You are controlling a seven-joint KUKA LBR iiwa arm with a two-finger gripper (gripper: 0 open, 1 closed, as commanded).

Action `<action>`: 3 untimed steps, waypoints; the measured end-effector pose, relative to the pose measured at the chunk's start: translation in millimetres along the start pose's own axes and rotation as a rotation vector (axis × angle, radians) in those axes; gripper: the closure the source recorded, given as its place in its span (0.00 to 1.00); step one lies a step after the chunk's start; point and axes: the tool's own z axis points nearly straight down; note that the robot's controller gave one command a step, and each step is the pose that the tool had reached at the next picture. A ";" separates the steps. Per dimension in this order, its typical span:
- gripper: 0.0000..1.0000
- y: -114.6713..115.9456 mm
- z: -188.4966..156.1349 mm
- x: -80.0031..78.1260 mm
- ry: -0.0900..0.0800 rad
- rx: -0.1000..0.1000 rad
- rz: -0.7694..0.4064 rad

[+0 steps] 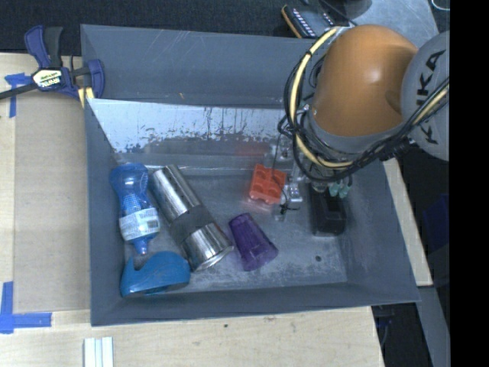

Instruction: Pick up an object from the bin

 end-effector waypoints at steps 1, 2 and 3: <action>0.00 -0.1 -4.9 -1.4 -0.009 0.000 0.001; 0.00 18.8 131.3 39.3 -0.005 -0.001 0.081; 0.00 18.3 83.6 39.6 -0.009 0.000 -0.026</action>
Offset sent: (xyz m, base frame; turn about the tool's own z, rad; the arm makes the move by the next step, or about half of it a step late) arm -0.0516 0.0231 -0.1665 0.1004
